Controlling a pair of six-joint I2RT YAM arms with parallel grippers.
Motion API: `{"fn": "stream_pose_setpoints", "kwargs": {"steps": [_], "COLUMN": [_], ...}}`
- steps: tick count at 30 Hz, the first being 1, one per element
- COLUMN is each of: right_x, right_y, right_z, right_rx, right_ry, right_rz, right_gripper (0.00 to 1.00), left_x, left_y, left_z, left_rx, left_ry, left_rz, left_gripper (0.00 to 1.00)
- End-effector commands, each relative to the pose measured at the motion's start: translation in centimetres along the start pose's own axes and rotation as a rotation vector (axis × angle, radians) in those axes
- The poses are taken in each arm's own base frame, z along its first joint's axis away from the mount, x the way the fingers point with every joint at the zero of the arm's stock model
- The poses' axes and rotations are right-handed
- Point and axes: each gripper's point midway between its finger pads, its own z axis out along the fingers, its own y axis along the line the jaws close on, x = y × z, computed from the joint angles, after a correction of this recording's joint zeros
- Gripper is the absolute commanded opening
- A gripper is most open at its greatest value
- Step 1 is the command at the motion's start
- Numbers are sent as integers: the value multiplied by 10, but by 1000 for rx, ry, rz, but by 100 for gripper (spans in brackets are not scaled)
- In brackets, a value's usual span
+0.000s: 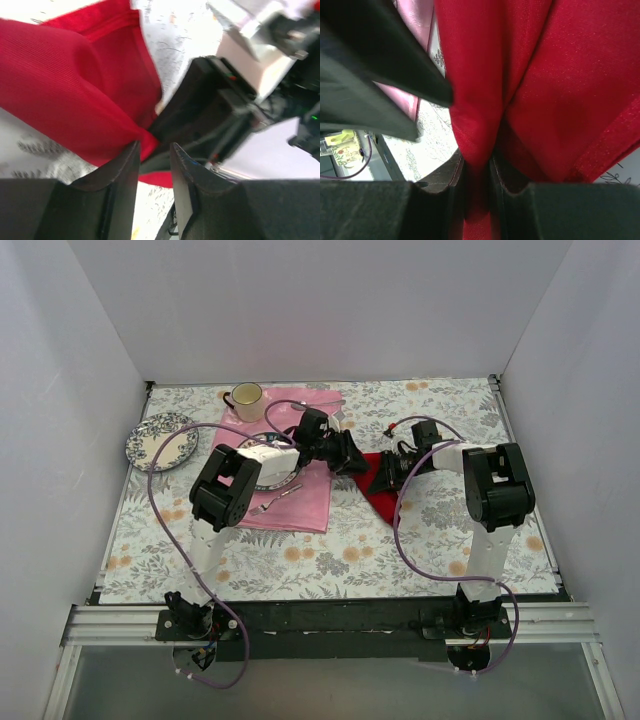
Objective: Fold the napkin, place the utensils inside, and roll it up
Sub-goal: Roll the napkin with the utensil
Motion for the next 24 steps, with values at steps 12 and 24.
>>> {"fn": "stream_pose_setpoints", "kwargs": {"steps": [12,24], "right_x": [-9,-27], "right_y": [-18,8], "right_z": [-29,-69], "right_rx": [211,644], "right_ry": [-22,-155], "right_rz": [-37,-417], "right_gripper": [41,72], "left_x": [-22,-30], "left_y": [23,36], "left_z": [26,28], "left_rx": [-40,-64], "left_ry": [-36,-43], "left_rz": [1,-25], "left_gripper": [27,23]}}
